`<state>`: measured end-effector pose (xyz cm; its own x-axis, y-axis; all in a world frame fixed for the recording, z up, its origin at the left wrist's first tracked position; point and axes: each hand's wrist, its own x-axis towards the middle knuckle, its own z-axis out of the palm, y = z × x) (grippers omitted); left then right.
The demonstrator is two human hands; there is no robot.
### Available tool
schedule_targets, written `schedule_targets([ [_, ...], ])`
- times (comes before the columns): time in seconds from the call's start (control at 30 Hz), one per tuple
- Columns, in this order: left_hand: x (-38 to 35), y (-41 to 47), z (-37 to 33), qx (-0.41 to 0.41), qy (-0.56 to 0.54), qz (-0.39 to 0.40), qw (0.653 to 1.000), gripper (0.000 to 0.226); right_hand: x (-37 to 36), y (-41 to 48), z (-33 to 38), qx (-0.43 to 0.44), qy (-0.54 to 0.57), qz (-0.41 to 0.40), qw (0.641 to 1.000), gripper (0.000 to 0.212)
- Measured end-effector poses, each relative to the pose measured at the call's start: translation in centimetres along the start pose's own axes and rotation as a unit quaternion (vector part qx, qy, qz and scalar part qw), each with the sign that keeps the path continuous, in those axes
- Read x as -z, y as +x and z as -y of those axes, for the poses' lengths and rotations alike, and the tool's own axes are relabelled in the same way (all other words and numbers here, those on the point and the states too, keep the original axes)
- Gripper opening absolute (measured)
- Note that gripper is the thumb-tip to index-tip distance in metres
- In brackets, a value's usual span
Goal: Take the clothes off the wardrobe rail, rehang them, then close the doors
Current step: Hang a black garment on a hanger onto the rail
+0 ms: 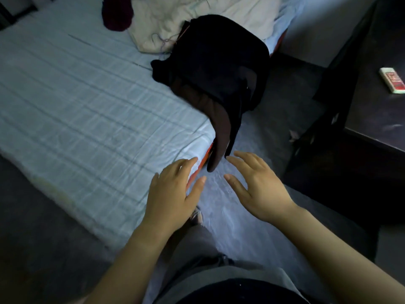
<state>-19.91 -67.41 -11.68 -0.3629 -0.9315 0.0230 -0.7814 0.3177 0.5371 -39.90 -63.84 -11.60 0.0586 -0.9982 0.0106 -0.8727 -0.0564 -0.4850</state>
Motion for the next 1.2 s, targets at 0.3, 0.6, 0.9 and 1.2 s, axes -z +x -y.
schedule_targets([
  [0.3,4.5,22.1,6.1,0.021,0.016,-0.032,0.999,0.065,3.0,23.4,-1.0,0.029,-0.006,0.001,1.0,0.065],
  [0.6,6.1,38.4,10.1,0.067,0.013,-0.04,0.997,0.067,5.0,42.3,-6.0,0.079,-0.026,0.044,0.996,0.069],
  [0.9,-1.2,57.1,13.1,0.255,-0.099,-0.038,0.961,0.043,5.0,67.4,-18.1,0.21,-0.069,0.163,0.962,0.044],
  [1.2,-7.7,70.5,18.9,0.436,-0.091,0.0,0.895,0.042,-0.9,90.1,-24.9,0.32,-0.124,0.294,0.892,0.046],
])
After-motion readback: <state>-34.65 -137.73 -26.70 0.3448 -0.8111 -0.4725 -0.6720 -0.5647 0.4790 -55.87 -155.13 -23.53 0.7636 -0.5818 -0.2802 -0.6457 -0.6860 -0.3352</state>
